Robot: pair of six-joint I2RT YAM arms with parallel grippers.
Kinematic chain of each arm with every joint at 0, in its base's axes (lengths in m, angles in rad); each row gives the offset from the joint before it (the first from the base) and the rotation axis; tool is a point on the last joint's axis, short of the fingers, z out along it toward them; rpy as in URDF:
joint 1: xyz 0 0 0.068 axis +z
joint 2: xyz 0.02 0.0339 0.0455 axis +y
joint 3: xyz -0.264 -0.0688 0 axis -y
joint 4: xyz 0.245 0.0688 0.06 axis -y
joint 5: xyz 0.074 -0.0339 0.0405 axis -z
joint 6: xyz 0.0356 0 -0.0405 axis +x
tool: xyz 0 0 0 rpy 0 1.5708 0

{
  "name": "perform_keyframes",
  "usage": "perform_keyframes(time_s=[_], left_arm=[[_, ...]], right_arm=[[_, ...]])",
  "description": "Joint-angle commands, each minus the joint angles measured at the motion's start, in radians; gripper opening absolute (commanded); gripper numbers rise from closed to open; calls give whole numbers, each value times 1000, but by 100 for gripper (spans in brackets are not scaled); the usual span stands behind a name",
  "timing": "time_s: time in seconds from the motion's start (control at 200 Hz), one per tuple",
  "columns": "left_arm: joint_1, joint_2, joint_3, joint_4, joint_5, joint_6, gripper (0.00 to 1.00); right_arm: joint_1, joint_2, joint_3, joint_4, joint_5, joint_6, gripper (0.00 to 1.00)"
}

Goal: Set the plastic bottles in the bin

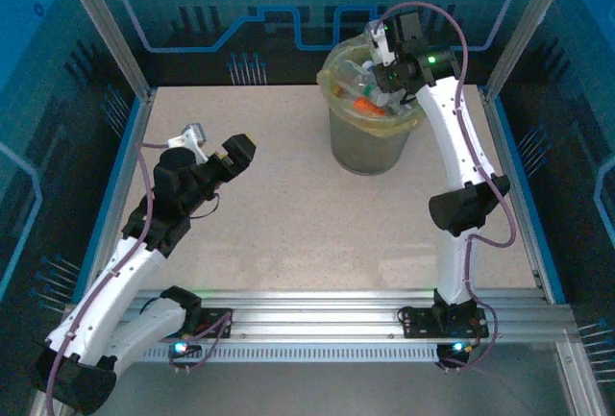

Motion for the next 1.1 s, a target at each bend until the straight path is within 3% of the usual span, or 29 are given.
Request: perform_keyframes(time_s=[0.0,0.255,0.56,0.785,1.096], left_arm=[[11,-1,-13,-3,5,-1,99],[10,8,-14,4,10,-13,99],[11,14,-13,6,13,-18,99],[10,19,-11,7,14,-19,99],[10,29,-4,11,15,-18,99]], right_arm=[[-15,15,34,-23,-13,-29,38],[-15,0,33,-25,-28,-28,52],[-14,-24,34,-13,-59,-24,55],[-28,-46,40,38,-143,20,72],[-106,-36,44,123,-256,165,74]])
